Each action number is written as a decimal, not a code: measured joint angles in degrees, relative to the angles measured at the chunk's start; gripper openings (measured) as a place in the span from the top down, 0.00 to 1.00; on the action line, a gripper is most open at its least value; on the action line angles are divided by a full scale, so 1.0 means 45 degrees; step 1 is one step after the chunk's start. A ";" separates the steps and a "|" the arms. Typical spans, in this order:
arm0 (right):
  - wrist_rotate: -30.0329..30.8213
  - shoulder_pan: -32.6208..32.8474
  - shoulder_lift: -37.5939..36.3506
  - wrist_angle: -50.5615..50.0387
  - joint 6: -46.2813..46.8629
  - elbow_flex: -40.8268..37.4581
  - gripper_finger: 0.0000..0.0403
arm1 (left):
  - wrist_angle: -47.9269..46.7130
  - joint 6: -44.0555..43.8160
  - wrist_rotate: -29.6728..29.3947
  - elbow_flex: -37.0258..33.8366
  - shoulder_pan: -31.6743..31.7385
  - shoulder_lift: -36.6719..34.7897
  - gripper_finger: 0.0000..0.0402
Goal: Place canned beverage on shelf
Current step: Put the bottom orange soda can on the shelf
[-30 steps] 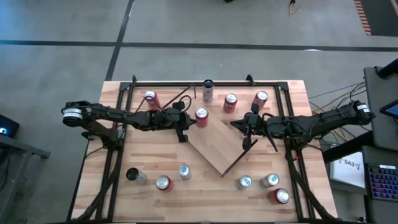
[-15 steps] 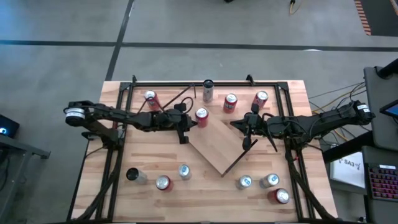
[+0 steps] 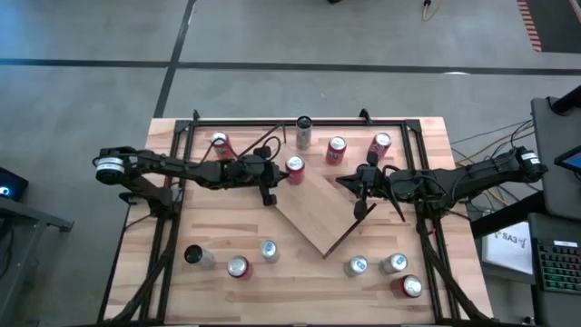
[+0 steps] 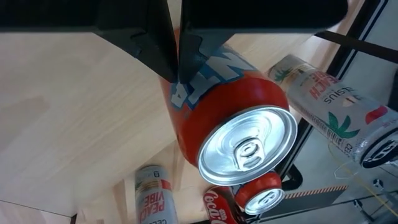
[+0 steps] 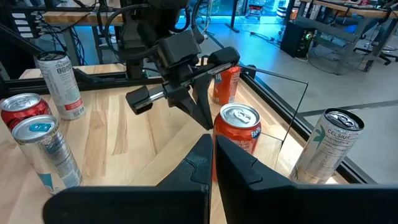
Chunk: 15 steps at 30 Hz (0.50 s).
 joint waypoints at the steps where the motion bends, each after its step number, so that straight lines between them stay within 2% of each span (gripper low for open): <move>1: 0.0001 0.0003 0.0000 0.0000 -0.0005 0.0000 0.98 | 0.0055 0.0013 0.0000 0.0000 0.0000 0.0000 1.00; 10: -0.0002 0.0005 0.0000 0.0000 -0.0015 0.0000 0.98 | 0.0431 0.0043 0.0010 0.0000 0.0000 0.0000 1.00; 15: -0.0004 0.0005 0.0000 0.0000 -0.0034 0.0000 0.98 | -0.0189 0.0042 0.0015 0.0000 -0.0015 -0.0168 1.00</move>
